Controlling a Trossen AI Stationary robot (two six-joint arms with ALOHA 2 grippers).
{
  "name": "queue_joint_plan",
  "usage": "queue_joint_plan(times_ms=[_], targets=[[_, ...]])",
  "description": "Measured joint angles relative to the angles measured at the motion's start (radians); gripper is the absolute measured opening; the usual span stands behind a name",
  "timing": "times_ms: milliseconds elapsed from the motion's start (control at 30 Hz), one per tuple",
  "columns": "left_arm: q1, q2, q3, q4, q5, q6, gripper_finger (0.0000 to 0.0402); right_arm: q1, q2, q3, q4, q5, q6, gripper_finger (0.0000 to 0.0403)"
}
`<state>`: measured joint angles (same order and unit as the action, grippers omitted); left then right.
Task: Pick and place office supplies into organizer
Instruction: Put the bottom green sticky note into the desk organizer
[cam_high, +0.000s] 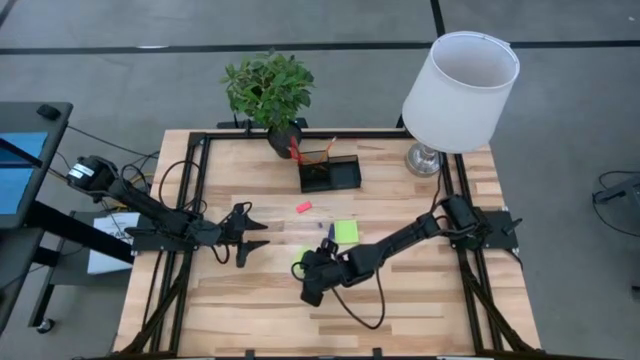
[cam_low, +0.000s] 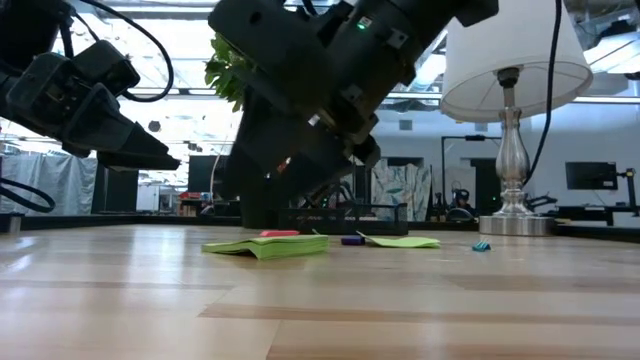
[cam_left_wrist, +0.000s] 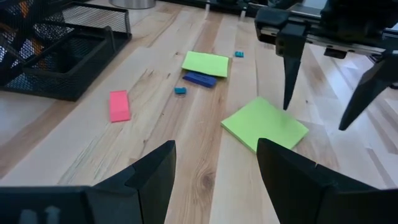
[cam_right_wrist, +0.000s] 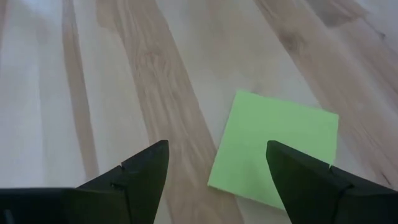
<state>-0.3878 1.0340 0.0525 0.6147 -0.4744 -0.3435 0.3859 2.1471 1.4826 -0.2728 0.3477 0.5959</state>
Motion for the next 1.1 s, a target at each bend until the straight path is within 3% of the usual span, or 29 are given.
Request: queue_joint_plan(times_ms=[333,600,900,1100], targets=[[0.000,0.000,0.000,0.000,0.001,0.000,0.0217,-0.023,0.002,0.000,-0.092,0.022,0.054,0.0264],[0.000,0.000,0.000,0.000,0.002,0.000,0.0217,-0.049,0.002,0.001,0.093,-0.037,0.025,0.0264],[0.000,0.000,0.000,0.000,0.002,0.000,0.0217,-0.096,0.002,0.001,0.188,-0.034,0.025,0.0264],[0.000,0.000,0.000,0.000,0.025,0.000,0.0217,-0.102,0.002,0.001,0.192,-0.138,0.060,0.0265]])
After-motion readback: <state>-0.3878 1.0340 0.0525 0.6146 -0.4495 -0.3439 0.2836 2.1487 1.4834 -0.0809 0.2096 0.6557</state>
